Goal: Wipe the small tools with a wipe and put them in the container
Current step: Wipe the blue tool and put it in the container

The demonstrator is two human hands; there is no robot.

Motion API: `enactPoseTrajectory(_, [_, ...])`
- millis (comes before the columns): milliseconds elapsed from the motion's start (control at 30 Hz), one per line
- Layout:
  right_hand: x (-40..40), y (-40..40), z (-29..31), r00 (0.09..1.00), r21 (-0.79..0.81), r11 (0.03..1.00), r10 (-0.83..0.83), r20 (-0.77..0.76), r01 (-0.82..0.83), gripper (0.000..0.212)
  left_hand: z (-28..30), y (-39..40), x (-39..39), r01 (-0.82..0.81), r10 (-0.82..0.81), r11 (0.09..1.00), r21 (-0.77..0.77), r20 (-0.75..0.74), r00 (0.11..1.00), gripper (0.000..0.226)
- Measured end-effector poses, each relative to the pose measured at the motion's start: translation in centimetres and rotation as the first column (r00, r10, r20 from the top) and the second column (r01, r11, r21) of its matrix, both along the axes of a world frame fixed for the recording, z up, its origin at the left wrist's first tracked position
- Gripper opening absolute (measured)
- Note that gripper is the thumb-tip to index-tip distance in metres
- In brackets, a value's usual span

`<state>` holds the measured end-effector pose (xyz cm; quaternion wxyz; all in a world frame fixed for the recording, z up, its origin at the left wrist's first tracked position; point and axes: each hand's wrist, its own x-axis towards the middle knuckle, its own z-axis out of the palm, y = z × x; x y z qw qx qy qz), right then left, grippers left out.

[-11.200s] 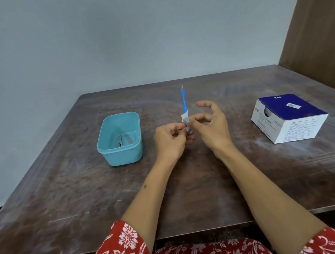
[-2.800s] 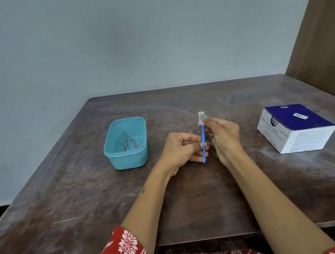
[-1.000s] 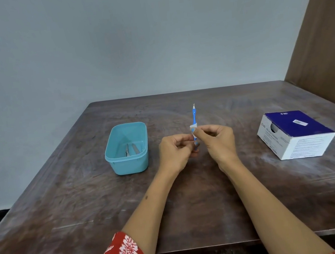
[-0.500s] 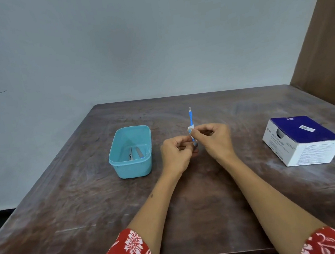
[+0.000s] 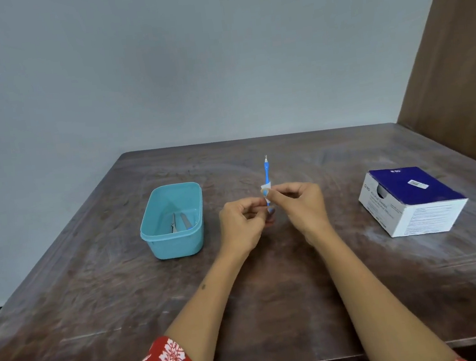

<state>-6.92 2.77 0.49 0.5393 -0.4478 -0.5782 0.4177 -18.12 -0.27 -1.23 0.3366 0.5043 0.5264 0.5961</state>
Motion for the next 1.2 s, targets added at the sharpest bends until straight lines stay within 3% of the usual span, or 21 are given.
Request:
enactPoseTrajectory(167, [-0.8,-1.4,-0.2,0.993,0.037,0.993,-0.108,-0.045,0.110,0.006,0.1,-0.6,0.1,0.000,0.000,1.000,0.006,0.013,1.000,0.023])
enactPoseTrajectory(500, [-1.0,-1.7,-0.1,0.985,0.068,0.987,-0.141,-0.096,0.148,0.011,0.1,-1.1,0.1,0.062,-0.059,0.996,-0.060,0.062,0.996,0.018])
enactPoseTrajectory(667, [-0.9,-1.9,-0.5,0.996,0.053,0.995,-0.086,-0.025,0.087,0.010,0.3,-1.2,-0.1,0.022,-0.019,0.998,-0.056,0.060,0.998,0.018])
enactPoseTrajectory(800, [-1.0,-1.9,-0.4,0.987,0.089,0.984,-0.154,-0.035,0.157,0.013,0.6,-1.4,0.0,0.099,-0.091,0.989,-0.105,0.079,0.993,0.017])
enactPoseTrajectory(1033, [-1.2,-1.9,-0.9,0.986,0.130,0.981,-0.156,0.063,0.147,0.006,0.4,-1.3,-0.1,0.008,-0.006,0.999,-0.049,0.051,0.999,0.023])
enactPoseTrajectory(1200, [-1.3,-1.6,-1.0,0.976,0.150,0.966,-0.216,0.021,0.211,0.013,0.5,-1.3,0.0,0.080,-0.074,0.991,-0.107,0.060,0.995,0.020])
